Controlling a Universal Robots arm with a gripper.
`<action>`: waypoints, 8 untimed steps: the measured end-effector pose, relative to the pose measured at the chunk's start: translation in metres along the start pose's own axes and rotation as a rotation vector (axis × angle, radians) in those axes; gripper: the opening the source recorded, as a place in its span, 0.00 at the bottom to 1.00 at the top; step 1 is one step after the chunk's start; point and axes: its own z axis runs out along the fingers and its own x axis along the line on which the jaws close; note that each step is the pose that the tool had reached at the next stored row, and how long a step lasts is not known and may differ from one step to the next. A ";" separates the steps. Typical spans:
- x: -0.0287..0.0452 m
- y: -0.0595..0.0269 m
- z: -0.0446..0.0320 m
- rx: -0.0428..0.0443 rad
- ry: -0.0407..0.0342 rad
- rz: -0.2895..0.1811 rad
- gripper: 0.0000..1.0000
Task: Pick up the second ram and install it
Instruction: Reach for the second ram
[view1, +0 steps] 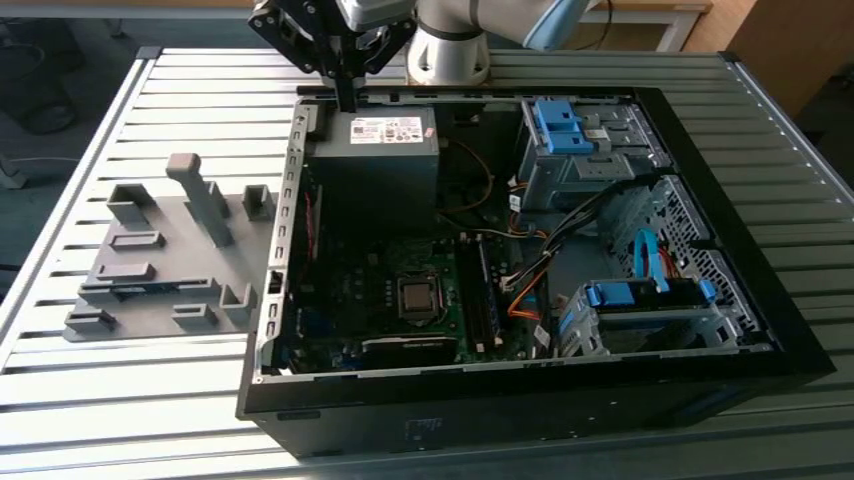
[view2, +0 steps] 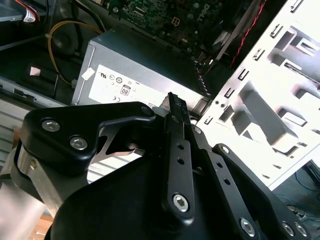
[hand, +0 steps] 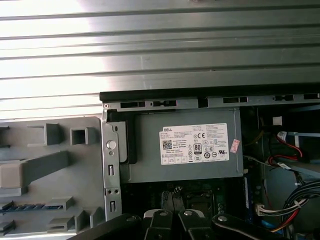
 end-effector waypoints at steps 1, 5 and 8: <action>0.0003 0.0000 0.0000 0.0001 0.0000 0.000 0.11; 0.0013 -0.0001 0.0001 0.0000 0.0000 0.000 0.11; 0.0020 -0.0002 0.0002 0.0000 0.0000 0.000 0.11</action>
